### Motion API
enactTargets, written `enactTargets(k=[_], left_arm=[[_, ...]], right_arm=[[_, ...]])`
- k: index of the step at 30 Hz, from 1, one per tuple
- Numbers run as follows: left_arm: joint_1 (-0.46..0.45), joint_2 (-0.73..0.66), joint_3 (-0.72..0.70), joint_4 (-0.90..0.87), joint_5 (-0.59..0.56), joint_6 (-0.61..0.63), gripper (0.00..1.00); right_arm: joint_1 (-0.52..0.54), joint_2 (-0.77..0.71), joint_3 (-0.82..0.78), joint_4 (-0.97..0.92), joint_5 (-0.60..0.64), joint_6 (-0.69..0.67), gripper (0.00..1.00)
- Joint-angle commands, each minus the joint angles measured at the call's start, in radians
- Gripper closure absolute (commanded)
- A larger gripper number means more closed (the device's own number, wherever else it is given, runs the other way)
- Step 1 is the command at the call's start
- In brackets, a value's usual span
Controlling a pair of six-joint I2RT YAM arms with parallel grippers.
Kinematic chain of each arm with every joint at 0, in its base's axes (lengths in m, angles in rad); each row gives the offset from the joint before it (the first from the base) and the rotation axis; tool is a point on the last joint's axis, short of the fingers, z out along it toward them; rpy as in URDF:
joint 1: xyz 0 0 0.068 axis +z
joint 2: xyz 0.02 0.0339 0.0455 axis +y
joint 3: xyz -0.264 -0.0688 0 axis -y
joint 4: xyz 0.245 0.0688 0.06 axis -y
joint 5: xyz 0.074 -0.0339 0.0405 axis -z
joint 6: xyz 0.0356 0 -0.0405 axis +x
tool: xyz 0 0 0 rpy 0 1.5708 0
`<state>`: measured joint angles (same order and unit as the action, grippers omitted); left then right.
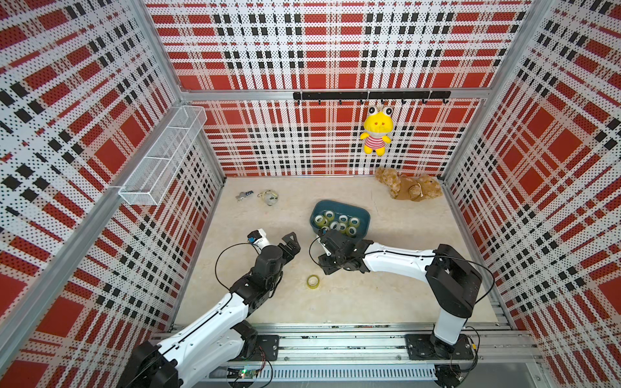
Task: Put the transparent tape into the storage box
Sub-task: Pick up the tape at the center of the board.
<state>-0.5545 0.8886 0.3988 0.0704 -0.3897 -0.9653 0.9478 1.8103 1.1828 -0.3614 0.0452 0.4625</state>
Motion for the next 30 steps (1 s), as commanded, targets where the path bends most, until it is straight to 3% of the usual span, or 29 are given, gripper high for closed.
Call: enactTargets(k=[1,19,30], left_arm=[[0.012,-0.009,-0.011,-0.021,-0.002,0.01,0.01],[0.057,-0.096,-0.04,-0.052,0.005,0.013,0.01],[0.156,-0.155,-0.044,-0.111,0.054,0.049,0.01]], right_arm=[[0.003,0.003,-0.004,-0.017,0.012,-0.002,0.49],[0.053,0.048,0.011,-0.038,-0.009,0.01,0.49],[0.106,0.117,0.039,-0.016,-0.034,0.044,0.48]])
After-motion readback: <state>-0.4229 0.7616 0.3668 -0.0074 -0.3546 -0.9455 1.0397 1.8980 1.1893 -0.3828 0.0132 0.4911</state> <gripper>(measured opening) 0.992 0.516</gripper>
